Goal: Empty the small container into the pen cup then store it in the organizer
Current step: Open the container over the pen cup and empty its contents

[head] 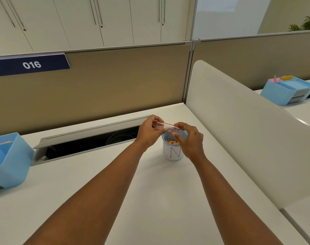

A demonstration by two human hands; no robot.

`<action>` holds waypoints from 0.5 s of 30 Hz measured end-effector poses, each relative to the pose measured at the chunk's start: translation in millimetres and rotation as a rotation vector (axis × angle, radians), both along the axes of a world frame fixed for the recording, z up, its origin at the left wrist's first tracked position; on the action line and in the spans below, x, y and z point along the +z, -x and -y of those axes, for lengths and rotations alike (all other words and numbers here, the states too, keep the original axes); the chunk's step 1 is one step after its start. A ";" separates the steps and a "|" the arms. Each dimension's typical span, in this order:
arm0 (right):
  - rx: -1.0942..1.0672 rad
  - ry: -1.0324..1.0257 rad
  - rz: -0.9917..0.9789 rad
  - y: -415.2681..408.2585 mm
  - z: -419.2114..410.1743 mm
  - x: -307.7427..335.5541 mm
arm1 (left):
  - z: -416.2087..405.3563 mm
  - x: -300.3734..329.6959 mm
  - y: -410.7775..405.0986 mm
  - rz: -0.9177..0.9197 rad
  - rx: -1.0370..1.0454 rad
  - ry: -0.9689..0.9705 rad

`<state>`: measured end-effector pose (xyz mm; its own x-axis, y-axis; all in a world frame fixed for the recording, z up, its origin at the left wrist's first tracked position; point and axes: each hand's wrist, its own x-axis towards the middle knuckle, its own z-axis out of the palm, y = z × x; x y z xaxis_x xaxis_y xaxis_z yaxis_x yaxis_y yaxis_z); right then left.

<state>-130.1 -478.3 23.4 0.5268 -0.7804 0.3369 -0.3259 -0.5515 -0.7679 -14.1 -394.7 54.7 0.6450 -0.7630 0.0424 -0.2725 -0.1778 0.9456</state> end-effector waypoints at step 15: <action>0.355 -0.252 0.146 -19.7 -75.3 30.0 | -108.6 2.9 -20.3 0.759 0.087 -0.036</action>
<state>-110.4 -403.0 53.5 0.7377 -0.6270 0.2504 -0.0289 -0.3999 -0.9161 6.2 -286.1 57.6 0.5067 -0.7201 0.4740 -0.8287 -0.2551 0.4982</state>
